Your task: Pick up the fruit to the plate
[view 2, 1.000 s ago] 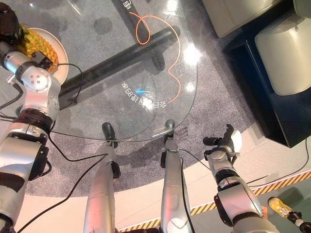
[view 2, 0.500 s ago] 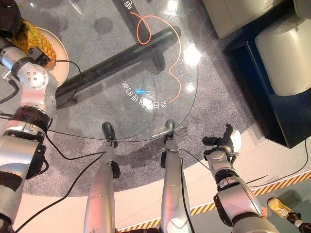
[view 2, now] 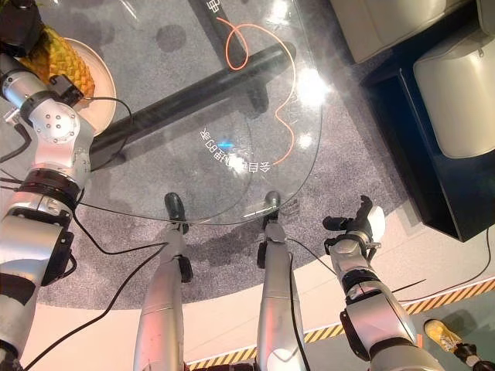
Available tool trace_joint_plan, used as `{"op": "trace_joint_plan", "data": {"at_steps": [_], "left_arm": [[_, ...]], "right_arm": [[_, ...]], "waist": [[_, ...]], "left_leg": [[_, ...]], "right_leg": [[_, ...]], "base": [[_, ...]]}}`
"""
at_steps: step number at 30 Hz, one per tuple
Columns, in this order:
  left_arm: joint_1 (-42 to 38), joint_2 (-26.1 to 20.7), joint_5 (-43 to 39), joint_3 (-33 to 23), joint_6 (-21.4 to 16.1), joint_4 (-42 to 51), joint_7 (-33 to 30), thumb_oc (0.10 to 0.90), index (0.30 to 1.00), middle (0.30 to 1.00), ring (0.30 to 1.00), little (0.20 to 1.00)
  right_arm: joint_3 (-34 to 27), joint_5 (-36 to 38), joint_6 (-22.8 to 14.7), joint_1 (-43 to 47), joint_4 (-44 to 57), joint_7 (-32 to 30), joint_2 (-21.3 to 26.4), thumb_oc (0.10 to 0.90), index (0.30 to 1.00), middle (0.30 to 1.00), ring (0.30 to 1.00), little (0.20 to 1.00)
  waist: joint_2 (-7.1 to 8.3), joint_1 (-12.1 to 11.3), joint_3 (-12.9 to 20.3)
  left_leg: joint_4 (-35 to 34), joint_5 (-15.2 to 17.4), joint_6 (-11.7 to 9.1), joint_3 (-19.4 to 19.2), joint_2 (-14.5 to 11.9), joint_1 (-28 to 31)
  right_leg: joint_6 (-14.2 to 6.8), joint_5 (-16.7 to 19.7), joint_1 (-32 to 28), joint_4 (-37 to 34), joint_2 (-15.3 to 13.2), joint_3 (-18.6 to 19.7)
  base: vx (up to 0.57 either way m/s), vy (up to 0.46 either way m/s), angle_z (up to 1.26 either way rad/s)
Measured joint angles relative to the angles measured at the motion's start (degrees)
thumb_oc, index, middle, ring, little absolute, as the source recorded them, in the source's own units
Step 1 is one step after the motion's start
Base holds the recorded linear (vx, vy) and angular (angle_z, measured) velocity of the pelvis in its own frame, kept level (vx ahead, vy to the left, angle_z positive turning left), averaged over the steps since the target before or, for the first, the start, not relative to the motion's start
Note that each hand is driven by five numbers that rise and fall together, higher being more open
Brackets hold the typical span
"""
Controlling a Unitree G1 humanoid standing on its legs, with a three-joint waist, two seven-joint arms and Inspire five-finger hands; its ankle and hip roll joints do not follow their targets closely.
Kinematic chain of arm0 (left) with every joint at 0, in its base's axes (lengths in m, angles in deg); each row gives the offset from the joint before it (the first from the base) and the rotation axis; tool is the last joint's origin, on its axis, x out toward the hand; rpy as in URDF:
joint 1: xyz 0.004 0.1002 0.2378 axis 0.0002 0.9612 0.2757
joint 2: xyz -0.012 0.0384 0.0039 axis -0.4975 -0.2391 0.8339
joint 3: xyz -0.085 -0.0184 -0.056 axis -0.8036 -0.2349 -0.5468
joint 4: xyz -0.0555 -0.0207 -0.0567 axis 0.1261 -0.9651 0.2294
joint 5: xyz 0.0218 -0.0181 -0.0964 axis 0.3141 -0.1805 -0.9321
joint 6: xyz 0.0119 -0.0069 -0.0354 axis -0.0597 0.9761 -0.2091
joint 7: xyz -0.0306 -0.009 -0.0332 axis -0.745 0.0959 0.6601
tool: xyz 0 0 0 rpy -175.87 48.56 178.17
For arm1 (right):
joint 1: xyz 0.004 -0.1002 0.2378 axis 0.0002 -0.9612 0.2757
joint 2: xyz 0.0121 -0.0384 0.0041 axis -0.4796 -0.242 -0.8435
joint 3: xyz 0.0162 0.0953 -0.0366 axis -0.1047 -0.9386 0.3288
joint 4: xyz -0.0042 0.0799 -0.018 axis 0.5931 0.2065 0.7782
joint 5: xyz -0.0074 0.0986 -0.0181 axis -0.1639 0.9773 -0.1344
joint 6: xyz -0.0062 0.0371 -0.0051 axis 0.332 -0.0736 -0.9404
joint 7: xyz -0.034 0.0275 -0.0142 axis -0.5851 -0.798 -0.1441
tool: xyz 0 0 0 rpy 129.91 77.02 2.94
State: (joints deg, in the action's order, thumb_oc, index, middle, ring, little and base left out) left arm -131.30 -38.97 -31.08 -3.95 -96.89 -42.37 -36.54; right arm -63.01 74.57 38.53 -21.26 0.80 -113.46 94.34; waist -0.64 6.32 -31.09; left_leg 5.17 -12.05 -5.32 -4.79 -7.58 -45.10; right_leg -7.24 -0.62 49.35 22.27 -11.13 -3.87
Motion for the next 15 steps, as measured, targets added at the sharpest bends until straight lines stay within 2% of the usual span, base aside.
{"op": "trace_joint_plan", "data": {"at_steps": [8, 15], "left_arm": [[3.46, -0.6, 0.38, -0.12, -1.25, 3.25, 0.04, 0.622, 0.747, 0.747, 0.747, 0.722], [6.99, -0.65, 0.48, -0.31, -1.54, 6.66, 0.09, 0.635, 0.759, 0.759, 0.759, 0.735]], "right_arm": [[-0.1, 0.01, -0.06, -0.04, 0.2, -0.12, -0.02, 0.8, 0.9, 0.9, 0.9, 0.9], [-0.19, 0.01, -0.06, -0.06, 0.2, -0.28, -0.02, 0.8, 0.9, 0.9, 0.9, 0.9]], "waist": [[0.0, -0.4, 0.0], [0.0, -1.49, 0.0]], "left_leg": [[0.04, -0.13, -0.06, 0.51, 0.0, -0.07], [0.14, -0.18, -0.08, 0.6, 0.0, -0.06]], "right_leg": [[0.03, -0.03, -0.11, 0.09, -0.02, -0.33], [0.05, -0.05, -0.15, 0.24, -0.03, -0.41]], "base": [[-0.01, -0.003, 0.01], [0.0, 0.0, 0.0]]}}
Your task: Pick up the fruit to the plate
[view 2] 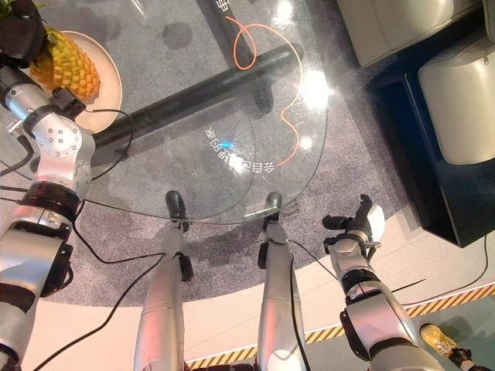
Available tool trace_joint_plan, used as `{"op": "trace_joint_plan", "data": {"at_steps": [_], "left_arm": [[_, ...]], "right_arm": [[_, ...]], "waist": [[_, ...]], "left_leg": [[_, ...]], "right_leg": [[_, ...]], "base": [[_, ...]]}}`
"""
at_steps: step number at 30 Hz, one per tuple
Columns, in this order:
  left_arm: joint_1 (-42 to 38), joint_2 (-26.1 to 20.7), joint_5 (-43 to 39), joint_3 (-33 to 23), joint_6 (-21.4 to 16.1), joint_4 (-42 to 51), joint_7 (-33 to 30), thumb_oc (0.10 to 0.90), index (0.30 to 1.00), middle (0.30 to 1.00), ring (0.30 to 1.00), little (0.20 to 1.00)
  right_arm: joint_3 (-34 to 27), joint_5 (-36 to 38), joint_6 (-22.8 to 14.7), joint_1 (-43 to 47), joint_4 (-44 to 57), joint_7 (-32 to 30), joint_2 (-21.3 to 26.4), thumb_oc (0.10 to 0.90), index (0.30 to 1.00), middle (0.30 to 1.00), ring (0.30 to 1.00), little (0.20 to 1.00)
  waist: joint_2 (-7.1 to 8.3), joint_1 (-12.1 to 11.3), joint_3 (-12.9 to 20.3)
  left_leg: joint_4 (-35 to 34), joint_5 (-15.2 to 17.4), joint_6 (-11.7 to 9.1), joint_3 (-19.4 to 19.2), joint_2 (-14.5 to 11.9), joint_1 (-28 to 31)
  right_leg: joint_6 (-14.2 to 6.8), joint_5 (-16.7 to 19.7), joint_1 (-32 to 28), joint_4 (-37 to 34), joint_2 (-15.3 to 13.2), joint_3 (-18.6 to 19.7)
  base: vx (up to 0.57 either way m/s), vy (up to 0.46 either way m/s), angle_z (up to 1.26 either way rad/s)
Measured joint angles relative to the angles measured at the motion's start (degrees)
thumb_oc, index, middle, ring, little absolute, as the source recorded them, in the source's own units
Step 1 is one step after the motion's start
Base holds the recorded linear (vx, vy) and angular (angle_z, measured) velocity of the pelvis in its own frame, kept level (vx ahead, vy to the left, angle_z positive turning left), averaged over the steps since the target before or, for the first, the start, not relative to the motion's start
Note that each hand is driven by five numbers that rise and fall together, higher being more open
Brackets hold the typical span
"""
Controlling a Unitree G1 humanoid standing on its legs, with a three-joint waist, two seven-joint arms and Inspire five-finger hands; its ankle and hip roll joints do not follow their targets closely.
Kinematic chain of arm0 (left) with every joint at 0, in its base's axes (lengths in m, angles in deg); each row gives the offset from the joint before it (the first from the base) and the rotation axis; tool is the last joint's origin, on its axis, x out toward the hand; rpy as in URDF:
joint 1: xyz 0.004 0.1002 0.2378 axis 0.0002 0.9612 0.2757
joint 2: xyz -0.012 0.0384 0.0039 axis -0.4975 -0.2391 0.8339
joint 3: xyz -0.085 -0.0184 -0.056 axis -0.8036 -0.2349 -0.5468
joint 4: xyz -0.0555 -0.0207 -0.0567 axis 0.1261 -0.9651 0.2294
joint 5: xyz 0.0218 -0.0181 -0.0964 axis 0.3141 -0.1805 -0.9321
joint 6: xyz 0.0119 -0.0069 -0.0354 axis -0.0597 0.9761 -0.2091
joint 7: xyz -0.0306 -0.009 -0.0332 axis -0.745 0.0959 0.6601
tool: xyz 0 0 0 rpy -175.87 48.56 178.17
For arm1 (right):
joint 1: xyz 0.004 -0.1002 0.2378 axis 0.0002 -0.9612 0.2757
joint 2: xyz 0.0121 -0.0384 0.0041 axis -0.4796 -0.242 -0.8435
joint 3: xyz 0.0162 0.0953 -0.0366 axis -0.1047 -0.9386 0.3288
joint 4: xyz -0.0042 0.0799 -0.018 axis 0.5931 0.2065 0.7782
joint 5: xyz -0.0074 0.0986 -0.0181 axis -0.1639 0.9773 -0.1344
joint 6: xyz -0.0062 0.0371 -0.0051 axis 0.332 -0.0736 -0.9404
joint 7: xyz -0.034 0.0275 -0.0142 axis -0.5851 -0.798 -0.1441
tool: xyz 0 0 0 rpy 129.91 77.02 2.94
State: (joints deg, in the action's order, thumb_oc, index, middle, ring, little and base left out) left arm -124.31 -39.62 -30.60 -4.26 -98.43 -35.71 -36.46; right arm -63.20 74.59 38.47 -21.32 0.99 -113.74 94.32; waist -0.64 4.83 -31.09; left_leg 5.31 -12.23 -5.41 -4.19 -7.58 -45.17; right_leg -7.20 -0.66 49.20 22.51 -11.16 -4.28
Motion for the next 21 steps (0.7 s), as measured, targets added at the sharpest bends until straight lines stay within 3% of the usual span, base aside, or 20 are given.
{"op": "trace_joint_plan", "data": {"at_steps": [4, 7, 8, 21], "left_arm": [[2.03, -0.07, 0.04, -1.14, -1.33, 0.78, 0.69, 0.641, 0.764, 0.764, 0.764, 0.741], [2.43, -0.09, 0.55, -1.96, -1.33, 1.09, 0.93, 0.693, 0.808, 0.808, 0.808, 0.793], [3.2, -0.12, 0.85, -1.95, -1.33, 2.38, 0.98, 0.8, 0.9, 0.9, 0.9, 0.9], [6.6, -0.13, 2.47, -1.92, -1.35, 6.06, 3.68, 0.8, 0.9, 0.9, 0.9, 0.9]], "right_arm": [[-0.04, 0.0, -0.05, -0.01, 0.09, -0.14, -0.02, 0.8, 0.9, 0.9, 0.9, 0.9], [-0.14, 0.0, -0.02, -0.04, 0.09, -0.65, -0.02, 0.8, 0.9, 0.9, 0.9, 0.9], [-0.46, 0.01, -0.01, -0.09, 0.09, -0.7, -0.02, 0.8, 0.9, 0.9, 0.9, 0.9], [-1.2, 0.01, 0.01, -0.16, 0.09, -0.75, -0.06, 0.8, 0.9, 0.9, 0.9, 0.9]], "waist": [[0.0, -0.46, 0.0], [0.0, -0.79, 0.0], [0.0, -1.08, 0.0], [0.0, -1.7, 0.0]], "left_leg": [[0.03, 0.0, 0.0, 0.04, 0.02, 0.0], [0.04, -0.05, 0.01, 0.06, 0.01, 0.01], [0.05, -0.06, 0.02, 0.08, 0.01, 0.01], [0.55, -0.19, 0.12, 0.91, 0.17, 0.24]], "right_leg": [[0.01, -0.02, -0.08, 0.01, -0.03, -0.09], [0.02, -0.03, -0.1, 0.07, -0.03, -0.14], [0.04, -0.03, -0.11, 0.09, -0.03, -0.16], [0.05, -0.02, -1.11, 0.14, -0.25, -0.96]], "base": [[0.0, 0.0, 0.0], [0.0, 0.0, 0.0], [0.0, 0.0, 0.0], [-0.01, -0.003, 0.01]]}}
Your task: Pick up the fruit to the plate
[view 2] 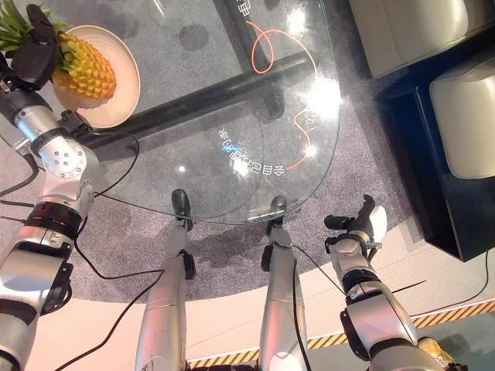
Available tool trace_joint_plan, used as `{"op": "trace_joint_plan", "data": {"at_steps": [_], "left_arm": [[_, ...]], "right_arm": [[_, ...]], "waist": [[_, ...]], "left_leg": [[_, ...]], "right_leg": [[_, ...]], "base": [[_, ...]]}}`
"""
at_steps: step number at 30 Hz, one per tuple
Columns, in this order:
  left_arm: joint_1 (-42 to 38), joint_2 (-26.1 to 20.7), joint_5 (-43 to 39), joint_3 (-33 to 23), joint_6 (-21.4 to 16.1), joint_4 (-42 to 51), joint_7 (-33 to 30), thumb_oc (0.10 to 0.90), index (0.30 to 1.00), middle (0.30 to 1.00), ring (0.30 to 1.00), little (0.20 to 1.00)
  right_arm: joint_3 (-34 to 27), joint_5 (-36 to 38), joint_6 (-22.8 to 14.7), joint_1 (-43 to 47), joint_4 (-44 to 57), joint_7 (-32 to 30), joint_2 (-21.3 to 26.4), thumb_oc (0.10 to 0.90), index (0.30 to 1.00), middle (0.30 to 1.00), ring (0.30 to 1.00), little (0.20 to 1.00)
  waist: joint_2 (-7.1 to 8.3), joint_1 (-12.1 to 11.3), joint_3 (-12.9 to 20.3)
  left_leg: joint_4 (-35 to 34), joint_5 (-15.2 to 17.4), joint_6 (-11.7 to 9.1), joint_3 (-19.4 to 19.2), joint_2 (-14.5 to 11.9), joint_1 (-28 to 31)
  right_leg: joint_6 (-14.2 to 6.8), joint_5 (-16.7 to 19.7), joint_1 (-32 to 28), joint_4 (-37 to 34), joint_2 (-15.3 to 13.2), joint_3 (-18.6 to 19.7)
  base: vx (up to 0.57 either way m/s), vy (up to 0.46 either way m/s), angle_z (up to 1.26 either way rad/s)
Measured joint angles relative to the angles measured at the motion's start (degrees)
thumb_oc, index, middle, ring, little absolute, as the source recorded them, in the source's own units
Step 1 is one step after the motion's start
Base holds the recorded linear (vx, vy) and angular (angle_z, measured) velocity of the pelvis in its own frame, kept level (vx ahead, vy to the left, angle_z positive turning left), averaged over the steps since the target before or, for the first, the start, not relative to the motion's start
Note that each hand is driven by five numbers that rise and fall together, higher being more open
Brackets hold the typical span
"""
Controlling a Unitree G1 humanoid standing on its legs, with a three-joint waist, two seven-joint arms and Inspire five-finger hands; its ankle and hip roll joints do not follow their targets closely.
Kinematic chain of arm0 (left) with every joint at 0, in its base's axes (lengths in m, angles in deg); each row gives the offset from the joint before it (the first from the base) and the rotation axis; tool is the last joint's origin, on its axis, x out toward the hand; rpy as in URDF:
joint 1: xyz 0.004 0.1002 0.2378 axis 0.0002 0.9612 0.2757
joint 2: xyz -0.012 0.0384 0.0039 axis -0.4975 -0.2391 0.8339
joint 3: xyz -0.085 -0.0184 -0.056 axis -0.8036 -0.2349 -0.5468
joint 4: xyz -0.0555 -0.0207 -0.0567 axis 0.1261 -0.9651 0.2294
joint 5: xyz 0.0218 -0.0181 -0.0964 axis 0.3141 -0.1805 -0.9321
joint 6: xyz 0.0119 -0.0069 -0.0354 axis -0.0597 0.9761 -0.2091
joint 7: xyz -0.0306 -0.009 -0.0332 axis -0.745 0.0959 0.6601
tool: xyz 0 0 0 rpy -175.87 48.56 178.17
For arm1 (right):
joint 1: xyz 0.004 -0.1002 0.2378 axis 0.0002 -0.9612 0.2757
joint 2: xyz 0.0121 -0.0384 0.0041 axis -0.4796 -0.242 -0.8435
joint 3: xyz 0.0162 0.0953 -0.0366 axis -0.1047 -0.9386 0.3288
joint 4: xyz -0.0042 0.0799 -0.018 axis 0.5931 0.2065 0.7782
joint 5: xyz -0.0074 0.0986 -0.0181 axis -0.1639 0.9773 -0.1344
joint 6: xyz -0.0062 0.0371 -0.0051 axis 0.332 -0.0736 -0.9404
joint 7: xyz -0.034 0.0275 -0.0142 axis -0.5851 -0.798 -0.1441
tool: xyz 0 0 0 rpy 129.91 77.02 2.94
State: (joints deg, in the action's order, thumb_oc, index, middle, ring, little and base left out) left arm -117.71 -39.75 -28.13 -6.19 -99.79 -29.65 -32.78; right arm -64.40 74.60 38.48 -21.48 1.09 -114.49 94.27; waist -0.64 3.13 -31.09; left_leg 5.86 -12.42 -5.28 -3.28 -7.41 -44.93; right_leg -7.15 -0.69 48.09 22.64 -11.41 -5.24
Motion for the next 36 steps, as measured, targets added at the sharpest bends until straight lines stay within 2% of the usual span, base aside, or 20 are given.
{"op": "trace_joint_plan", "data": {"at_steps": [12, 27, 32, 35, 36], "left_arm": [[4.07, 0.07, 0.14, -0.05, -0.49, 6.27, 2.42, 0.8, 0.9, 0.9, 0.9, 0.9], [6.49, 0.12, 2.15, -2.36, -1.07, 15.7, 6.37, 0.8, 0.9, 0.9, 0.9, 0.9], [7.98, -0.06, -1.81, -2.65, 1.26, 16.12, 10.42, 0.8, 0.9, 0.9, 0.9, 0.9], [10.68, -0.08, -6.22, -3.24, 3.23, 16.16, 14.75, 0.8, 0.9, 0.9, 0.9, 0.9], [13.87, -0.03, -7.89, -5.52, 4.63, 16.99, 17.77, 0.8, 0.9, 0.9, 0.9, 0.9]], "right_arm": [[-1.57, 0.01, -0.04, -1.07, -0.04, -0.03, -0.68, 0.8, 0.9, 0.9, 0.9, 0.9], [-4.48, 0.23, 0.08, -5.18, -1.48, -0.11, -1.73, 0.8, 0.9, 0.9, 0.9, 0.9], [-5.68, 0.2, 0.09, -7.45, -1.69, -0.09, -2.02, 0.8, 0.9, 0.9, 0.9, 0.9], [-6.66, 0.21, -0.03, -9.3, -1.72, -0.09, -2.14, 0.8, 0.9, 0.9, 0.9, 0.9], [-8.59, -0.04, -0.32, -10.86, -1.37, 0.31, -2.43, 0.8, 0.9, 0.9, 0.9, 0.9]], "waist": [[-0.03, -0.73, -0.01], [-0.38, -2.66, -0.08], [-1.12, -3.17, -0.03], [-1.7, -3.03, 0.1], [-2.15, -3.17, 0.02]], "left_leg": [[-0.02, 0.02, 0.0, 0.18, 0.08, 3.48], [-2.56, 0.19, 0.24, 0.29, 0.62, 14.29], [-4.16, 0.27, 0.32, 0.11, 0.77, 19.35], [-5.32, 0.42, 0.34, 0.2, 0.76, 22.89], [-6.18, 0.62, 0.34, 0.13, 0.75, 25.25]], "right_leg": [[-0.01, -0.12, -3.6, -0.04, -0.15, -0.22], [-0.55, -0.48, -15.01, -3.13, -0.64, -0.81], [-0.84, -0.31, -20.6, -5.4, -0.76, -1.36], [-1.15, -0.05, -25.01, -7.9, -0.72, -2.16], [-1.27, 0.66, -27.81, -9.5, -0.62, -2.43]], "base": [[0.0, -0.019, 0.0], [0.0, -0.024, 0.02], [0.02, -0.013, 0.02], [0.07, -0.022, 0.05], [0.19, -0.042, -0.02]]}}
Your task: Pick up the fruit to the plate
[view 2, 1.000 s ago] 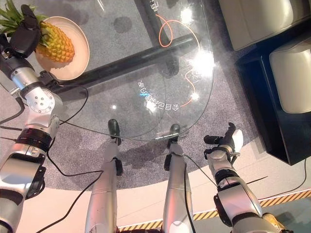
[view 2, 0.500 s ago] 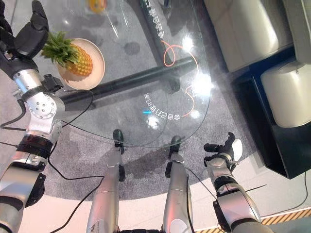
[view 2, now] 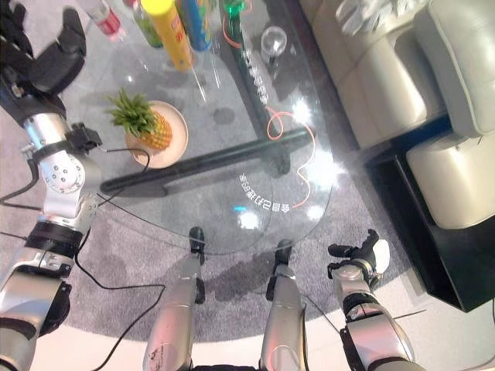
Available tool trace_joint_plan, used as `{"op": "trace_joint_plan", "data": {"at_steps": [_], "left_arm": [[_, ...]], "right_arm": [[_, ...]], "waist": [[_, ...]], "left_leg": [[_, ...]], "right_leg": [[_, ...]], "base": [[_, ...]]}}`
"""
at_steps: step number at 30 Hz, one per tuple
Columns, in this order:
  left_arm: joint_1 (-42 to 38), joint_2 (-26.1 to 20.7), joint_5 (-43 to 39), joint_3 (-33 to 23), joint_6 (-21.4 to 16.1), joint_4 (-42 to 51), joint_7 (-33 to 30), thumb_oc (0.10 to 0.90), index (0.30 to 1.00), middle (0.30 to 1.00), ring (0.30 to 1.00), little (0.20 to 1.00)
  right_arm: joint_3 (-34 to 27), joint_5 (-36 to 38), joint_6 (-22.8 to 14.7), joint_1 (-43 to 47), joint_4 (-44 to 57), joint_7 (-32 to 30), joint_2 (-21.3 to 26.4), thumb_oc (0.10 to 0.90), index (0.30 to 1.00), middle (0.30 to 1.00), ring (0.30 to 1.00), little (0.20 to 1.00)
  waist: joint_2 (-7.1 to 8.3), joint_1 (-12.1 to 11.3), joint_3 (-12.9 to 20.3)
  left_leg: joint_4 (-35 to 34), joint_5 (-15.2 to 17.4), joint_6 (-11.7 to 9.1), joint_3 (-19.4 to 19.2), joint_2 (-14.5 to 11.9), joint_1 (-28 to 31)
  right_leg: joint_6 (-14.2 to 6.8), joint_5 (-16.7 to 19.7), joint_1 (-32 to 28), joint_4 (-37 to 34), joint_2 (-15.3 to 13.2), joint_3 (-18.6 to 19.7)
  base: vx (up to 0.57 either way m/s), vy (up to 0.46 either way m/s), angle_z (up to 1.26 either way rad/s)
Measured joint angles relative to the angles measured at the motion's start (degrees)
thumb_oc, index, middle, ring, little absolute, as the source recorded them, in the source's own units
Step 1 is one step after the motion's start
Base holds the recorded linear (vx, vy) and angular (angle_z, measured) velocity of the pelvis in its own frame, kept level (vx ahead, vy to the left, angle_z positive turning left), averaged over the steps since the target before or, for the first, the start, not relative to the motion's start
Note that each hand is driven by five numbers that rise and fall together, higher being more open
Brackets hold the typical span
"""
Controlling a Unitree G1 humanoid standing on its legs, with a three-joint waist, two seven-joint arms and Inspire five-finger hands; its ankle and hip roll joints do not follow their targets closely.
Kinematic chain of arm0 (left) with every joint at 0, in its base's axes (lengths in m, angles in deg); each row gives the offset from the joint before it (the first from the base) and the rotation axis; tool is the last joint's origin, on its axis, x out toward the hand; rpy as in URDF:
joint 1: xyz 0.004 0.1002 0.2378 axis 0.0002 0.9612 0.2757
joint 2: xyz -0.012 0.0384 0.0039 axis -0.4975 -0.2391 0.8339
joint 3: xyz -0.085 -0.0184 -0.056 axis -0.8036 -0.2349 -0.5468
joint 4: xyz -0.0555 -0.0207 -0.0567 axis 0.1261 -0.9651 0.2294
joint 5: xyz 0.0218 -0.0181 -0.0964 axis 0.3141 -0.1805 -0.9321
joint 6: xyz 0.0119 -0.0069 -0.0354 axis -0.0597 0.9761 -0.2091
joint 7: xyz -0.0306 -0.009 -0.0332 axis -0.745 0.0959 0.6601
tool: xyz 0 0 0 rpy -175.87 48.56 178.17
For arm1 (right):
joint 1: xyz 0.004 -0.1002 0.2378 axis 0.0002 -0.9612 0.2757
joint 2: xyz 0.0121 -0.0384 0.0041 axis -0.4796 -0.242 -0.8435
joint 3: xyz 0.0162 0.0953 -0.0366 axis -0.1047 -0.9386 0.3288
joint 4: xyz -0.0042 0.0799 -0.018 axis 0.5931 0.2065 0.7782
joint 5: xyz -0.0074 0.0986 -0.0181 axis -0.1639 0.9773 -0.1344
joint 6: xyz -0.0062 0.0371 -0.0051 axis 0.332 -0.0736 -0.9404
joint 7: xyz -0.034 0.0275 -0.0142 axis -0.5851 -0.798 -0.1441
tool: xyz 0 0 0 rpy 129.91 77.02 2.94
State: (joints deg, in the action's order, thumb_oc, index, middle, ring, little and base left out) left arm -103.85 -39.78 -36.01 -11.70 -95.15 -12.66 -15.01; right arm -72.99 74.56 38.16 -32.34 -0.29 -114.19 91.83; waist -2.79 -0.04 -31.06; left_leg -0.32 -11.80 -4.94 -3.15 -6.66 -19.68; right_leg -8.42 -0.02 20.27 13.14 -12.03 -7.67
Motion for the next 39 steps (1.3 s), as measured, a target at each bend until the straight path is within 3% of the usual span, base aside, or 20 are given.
{"op": "trace_joint_plan", "data": {"at_steps": [3, 5, 8, 9, 10, 16, 20, 23, 30, 34, 39], "left_arm": [[11.22, 1.02, -6.79, -4.07, 3.17, 0.13, 6.54, 0.8, 0.9, 0.9, 0.9, 0.9], [18.91, 3.47, -14.53, -6.87, 6.48, -2.51, 11.28, 0.8, 0.9, 0.9, 0.9, 0.9], [24.33, 4.02, -16.48, -10.26, 10.66, -8.63, 13.98, 0.8, 0.9, 0.9, 0.9, 0.9], [26.98, 4.35, -16.69, -10.39, 12.51, -10.69, 15.14, 0.8, 0.9, 0.9, 0.9, 0.9], [30.16, 5.34, -16.56, -10.42, 14.4, -13.44, 17.13, 0.8, 0.9, 0.9, 0.9, 0.9], [34.49, 8.46, -4.37, -7.9, 23.22, -27.45, 21.83, 0.8, 0.9, 0.9, 0.9, 0.9], [36.99, 10.49, 1.49, -7.75, 28.18, -37.12, 26.33, 0.8, 0.9, 0.9, 0.9, 0.9], [39.65, 13.11, 8.8, -5.59, 31.86, -43.39, 29.73, 0.8, 0.9, 0.9, 0.9, 0.9], [43.32, 16.96, 22.43, 1.71, 36.92, -44.21, 33.37, 0.8, 0.9, 0.9, 0.9, 0.9], [43.3, 17.03, 26.25, 3.31, 39.17, -44.08, 33.62, 0.8, 0.9, 0.9, 0.9, 0.9], [42.64, 17.01, 26.09, 3.39, 39.94, -43.99, 33.57, 0.8, 0.9, 0.9, 0.9, 0.9]], "right_arm": [[-1.86, -0.02, -0.94, -6.77, 0.37, 0.77, -0.5, 0.8, 0.9, 0.9, 0.9, 0.9], [-3.81, -0.65, -0.69, -13.66, 0.02, 1.09, -0.44, 0.8, 0.9, 0.9, 0.9, 0.9], [-4.74, -2.23, -0.05, -17.55, -0.06, 2.4, -0.98, 0.8, 0.9, 0.9, 0.9, 0.9], [-5.09, -2.54, -0.02, -19.4, -0.17, 3.01, -1.57, 0.8, 0.9, 0.9, 0.9, 0.9], [-5.21, -3.62, 0.33, -21.22, -0.26, 3.76, -2.29, 0.8, 0.9, 0.9, 0.9, 0.9], [-4.3, -9.41, 3.11, -22.88, -1.28, 9.01, -4.51, 0.8, 0.9, 0.9, 0.9, 0.9], [-1.98, -13.52, 4.16, -24.17, -2.33, 12.56, -5.58, 0.8, 0.9, 0.9, 0.9, 0.9], [-0.94, -15.68, 5.64, -26.71, -2.77, 15.76, -6.47, 0.8, 0.9, 0.9, 0.9, 0.9], [3.79, -20.32, 9.19, -27.89, -4.77, 24.11, -6.68, 0.8, 0.9, 0.9, 0.9, 0.9], [5.42, -21.74, 9.27, -27.43, -4.31, 25.83, -6.72, 0.8, 0.9, 0.9, 0.9, 0.9], [6.53, -22.58, 9.43, -27.06, -3.8, 25.95, -7.02, 0.8, 0.9, 0.9, 0.9, 0.9]], "waist": [[-0.91, 0.31, 0.99], [-2.02, -0.14, 6.59], [-1.63, 0.32, 7.61], [-1.07, 0.3, 9.92], [-0.51, 0.23, 13.21], [2.5, 0.73, 21.62], [3.2, 1.94, 26.22], [2.59, 2.08, 27.75], [0.25, 1.96, 29.11], [-0.62, 1.88, 29.7], [-0.39, 1.84, 29.72]], "left_leg": [[-3.01, 0.92, -0.01, -0.47, 0.13, 8.85], [-4.53, 1.96, 0.05, -0.35, 0.16, 10.91], [-4.56, 2.97, -0.01, -0.22, 0.91, 15.18], [-4.59, 3.67, -0.14, -0.26, 0.98, 16.16], [-4.59, 4.33, -0.34, -0.36, 0.92, 16.94], [-4.85, 5.66, -0.51, -0.59, 0.75, 20.31], [-5.05, 6.52, -0.5, -0.92, 0.54, 21.26], [-5.06, 6.88, -0.65, -1.15, 0.12, 22.58], [-5.05, 6.87, -0.66, -1.43, -0.41, 22.59], [-5.03, 6.78, -0.54, -1.43, -0.51, 22.71], [-5.01, 6.81, -0.63, -1.43, -0.84, 22.78]], "right_leg": [[-0.72, 0.78, -10.42, -6.54, 0.01, -0.84], [-1.16, 1.73, -14.7, -11.89, 0.2, -1.62], [-1.3, 3.29, -21.64, -16.63, 0.11, -2.93], [-1.31, 3.3, -23.19, -17.98, 0.08, -3.06], [-1.42, 2.93, -23.93, -18.05, 0.15, -3.15], [-1.07, 1.54, -27.26, -18.08, 0.25, -3.03], [-0.69, 0.77, -28.12, -18.35, 0.36, -2.97], [-0.57, 0.54, -28.86, -18.4, 0.67, -2.61], [-0.22, 0.49, -28.83, -18.4, 1.24, -2.75], [-0.27, 0.44, -28.97, -18.41, 1.37, -2.92], [-0.3, 0.47, -29.02, -18.4, 1.73, -2.94]], "base": [[0.19, -0.004, -0.02], [0.3, 0.018, 0.12], [0.28, 0.027, 0.1], [0.25, 0.021, 0.02], [0.28, 0.027, -0.03], [0.17, 0.032, -0.01], [0.08, 0.027, -0.01], [0.04, 0.055, -0.06], [0.0, 0.034, 0.0], [0.0, 0.0, 0.0], [0.0, 0.0, 0.0]]}}
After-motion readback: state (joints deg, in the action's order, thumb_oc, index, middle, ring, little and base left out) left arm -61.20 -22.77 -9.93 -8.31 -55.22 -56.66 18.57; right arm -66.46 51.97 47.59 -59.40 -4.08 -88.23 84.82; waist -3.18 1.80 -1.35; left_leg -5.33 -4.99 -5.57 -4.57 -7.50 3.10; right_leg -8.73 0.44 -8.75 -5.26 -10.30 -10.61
